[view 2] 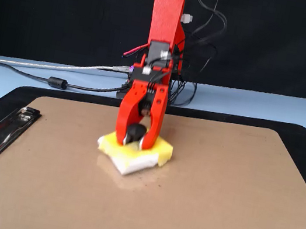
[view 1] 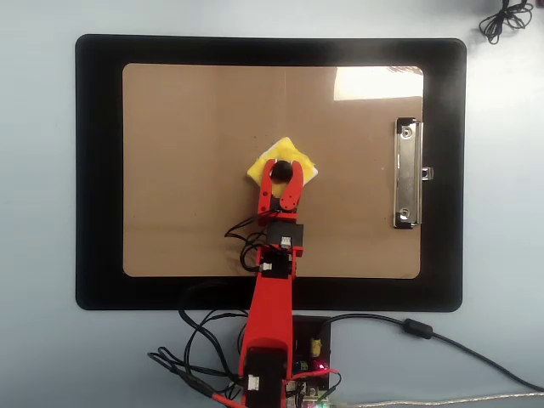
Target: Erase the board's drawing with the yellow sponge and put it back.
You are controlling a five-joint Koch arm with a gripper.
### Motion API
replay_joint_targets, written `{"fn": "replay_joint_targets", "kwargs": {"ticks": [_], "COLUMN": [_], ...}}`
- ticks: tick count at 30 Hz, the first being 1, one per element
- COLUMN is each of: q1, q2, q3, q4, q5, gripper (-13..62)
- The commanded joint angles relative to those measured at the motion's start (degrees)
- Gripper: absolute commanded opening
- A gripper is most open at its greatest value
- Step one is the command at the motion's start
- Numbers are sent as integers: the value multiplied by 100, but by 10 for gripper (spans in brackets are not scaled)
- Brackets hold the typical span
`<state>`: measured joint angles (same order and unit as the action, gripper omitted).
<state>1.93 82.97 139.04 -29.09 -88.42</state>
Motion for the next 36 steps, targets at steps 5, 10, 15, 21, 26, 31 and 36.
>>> {"fn": "replay_joint_targets", "kwargs": {"ticks": [5, 10, 15, 21, 26, 31, 36], "q1": [-448, -870, -923, -923, -1063, -2188, -3788], "q2": [1292, 2681, 1644, -554, 923, 3182, 3700], "q3": [1775, 2918, 1898, -123, 158, -237, -1134], "q4": [-519, -492, -483, -527, -53, 2865, 4658], "q5": [-70, -88, -88, -97, -123, -791, -2021], "gripper": [-82, -82, -82, -82, -83, -82, -82]}}
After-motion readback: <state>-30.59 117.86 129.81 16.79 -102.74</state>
